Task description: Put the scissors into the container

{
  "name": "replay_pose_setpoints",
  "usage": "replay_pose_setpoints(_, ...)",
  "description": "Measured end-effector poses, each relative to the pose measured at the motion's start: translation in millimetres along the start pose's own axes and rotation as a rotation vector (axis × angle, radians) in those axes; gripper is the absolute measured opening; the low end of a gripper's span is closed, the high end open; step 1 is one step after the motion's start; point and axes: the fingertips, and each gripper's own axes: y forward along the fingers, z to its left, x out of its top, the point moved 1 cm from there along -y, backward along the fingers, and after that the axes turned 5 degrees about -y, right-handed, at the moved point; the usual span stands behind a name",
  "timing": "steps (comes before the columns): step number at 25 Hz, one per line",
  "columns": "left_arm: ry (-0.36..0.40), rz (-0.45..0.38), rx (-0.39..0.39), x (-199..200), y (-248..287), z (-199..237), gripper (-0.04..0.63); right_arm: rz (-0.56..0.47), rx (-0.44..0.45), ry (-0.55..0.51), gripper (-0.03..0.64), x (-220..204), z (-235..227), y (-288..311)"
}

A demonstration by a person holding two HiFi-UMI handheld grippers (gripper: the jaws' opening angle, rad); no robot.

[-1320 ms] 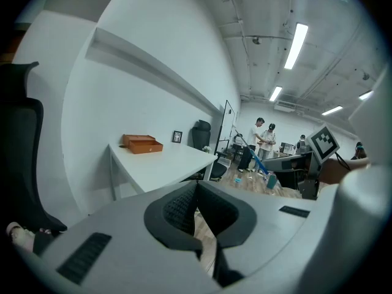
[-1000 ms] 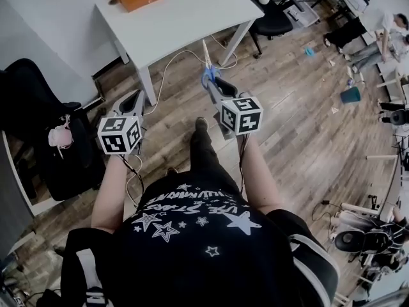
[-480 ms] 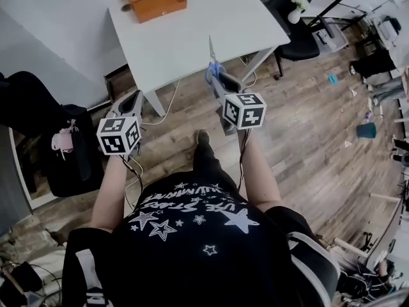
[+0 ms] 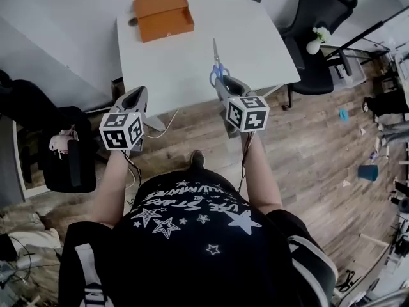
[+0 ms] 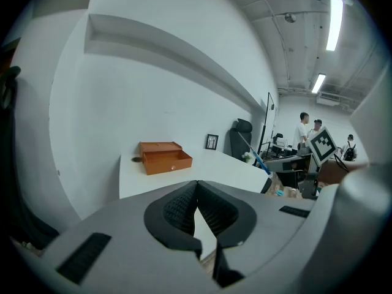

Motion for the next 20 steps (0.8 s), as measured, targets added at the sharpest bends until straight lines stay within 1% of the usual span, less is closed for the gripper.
replay_pose_setpoints(3, -0.018, -0.034, 0.052, 14.6, 23.2, -5.4, 0.018, 0.024, 0.045, -0.056, 0.098, 6.9, -24.9, 11.8)
replay_pose_setpoints(6, -0.042, -0.066, 0.106, 20.7, 31.8, -3.4, 0.017, 0.047, 0.089, -0.108, 0.098, 10.0, -38.0, 21.6)
replay_pose_setpoints(9, -0.061, -0.082, 0.150, 27.3, 28.8, -0.6, 0.017, 0.056, 0.119, -0.127, 0.098, 14.4, -44.7, 30.3)
replay_pose_setpoints(12, -0.072, -0.070, 0.189, 24.0, 23.6, 3.0, 0.017, 0.062, 0.144, -0.125, 0.098, 12.3, -46.6, 34.8)
replay_pose_setpoints(17, -0.078, -0.066, 0.195, 27.3, 29.0, 4.2, 0.017, 0.062, 0.143, -0.107, 0.098, 11.5, -46.9, 37.8)
replay_pose_setpoints(20, -0.077, -0.063, 0.179, 27.8, 37.4, 5.2, 0.017, 0.063, 0.138, -0.096, 0.098, 10.2, -44.2, 40.9)
